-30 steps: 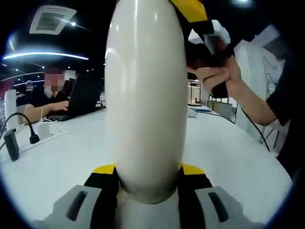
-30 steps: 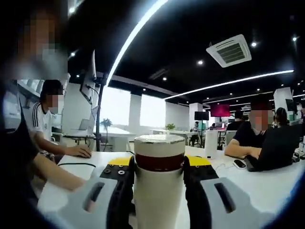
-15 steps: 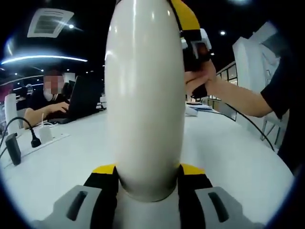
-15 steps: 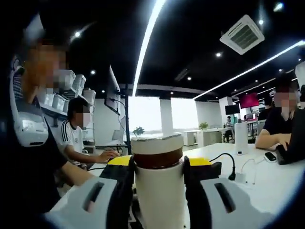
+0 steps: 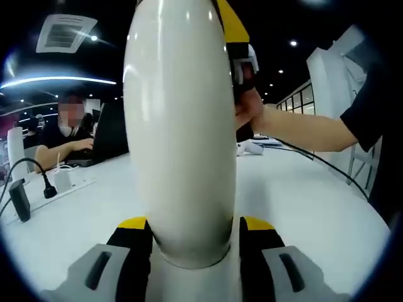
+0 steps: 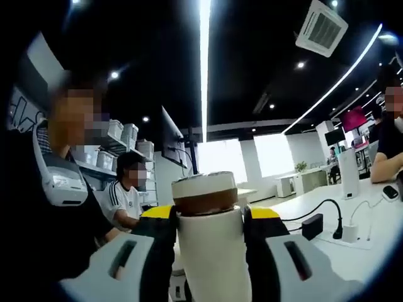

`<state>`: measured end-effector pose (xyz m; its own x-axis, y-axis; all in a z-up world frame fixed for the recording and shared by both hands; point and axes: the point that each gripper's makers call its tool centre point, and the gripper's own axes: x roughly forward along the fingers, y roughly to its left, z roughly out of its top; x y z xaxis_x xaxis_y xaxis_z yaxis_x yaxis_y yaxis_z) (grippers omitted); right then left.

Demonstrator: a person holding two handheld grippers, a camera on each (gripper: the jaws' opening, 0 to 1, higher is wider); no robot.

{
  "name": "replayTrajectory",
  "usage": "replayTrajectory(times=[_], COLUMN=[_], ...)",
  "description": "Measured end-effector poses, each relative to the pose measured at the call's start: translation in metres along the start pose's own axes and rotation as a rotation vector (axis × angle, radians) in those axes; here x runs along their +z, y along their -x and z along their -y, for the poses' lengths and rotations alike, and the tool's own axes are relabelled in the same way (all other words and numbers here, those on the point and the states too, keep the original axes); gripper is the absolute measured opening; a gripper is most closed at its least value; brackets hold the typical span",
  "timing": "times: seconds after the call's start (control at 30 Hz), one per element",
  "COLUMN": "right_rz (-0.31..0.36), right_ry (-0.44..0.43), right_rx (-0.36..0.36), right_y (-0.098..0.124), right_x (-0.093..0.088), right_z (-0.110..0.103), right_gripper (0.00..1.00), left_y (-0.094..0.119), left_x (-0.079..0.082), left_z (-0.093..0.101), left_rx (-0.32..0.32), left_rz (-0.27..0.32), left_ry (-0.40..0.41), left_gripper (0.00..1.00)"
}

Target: Grasp the water cup twist off the cup lid place the cup lid on the table

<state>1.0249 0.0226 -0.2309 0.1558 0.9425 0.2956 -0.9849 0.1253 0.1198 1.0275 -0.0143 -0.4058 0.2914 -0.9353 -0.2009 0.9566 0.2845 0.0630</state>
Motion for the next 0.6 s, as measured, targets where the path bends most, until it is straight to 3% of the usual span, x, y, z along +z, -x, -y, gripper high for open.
replayTrajectory(times=[0.13,0.23,0.33,0.37,0.6], right_rz=[0.01,0.011,0.019,0.022,-0.015], right_ry=[0.013,0.035,0.053,0.06,0.129], right_rx=[-0.028,-0.051,-0.085,-0.093,-0.2], right_y=[0.007,0.005,0.005,0.004,0.005], right_x=[0.001,0.0,-0.001,-0.001,-0.002], right_z=[-0.001,-0.004,-0.002,-0.002,0.003], right_gripper=[0.45,0.45,0.45,0.45,0.46], left_y=[-0.005,-0.005,-0.011,-0.012,-0.026], left_x=[0.006,0.007,-0.002,-0.01,-0.014], left_z=[-0.001,-0.002,-0.001,0.002,-0.001], left_rx=[0.011,0.005,-0.011,-0.017,-0.029], left_rz=[0.019,0.025,-0.018,-0.047,-0.031], left_ry=[-0.04,-0.018,0.0,0.042,0.041], left_gripper=[0.54,0.55,0.55,0.55,0.56])
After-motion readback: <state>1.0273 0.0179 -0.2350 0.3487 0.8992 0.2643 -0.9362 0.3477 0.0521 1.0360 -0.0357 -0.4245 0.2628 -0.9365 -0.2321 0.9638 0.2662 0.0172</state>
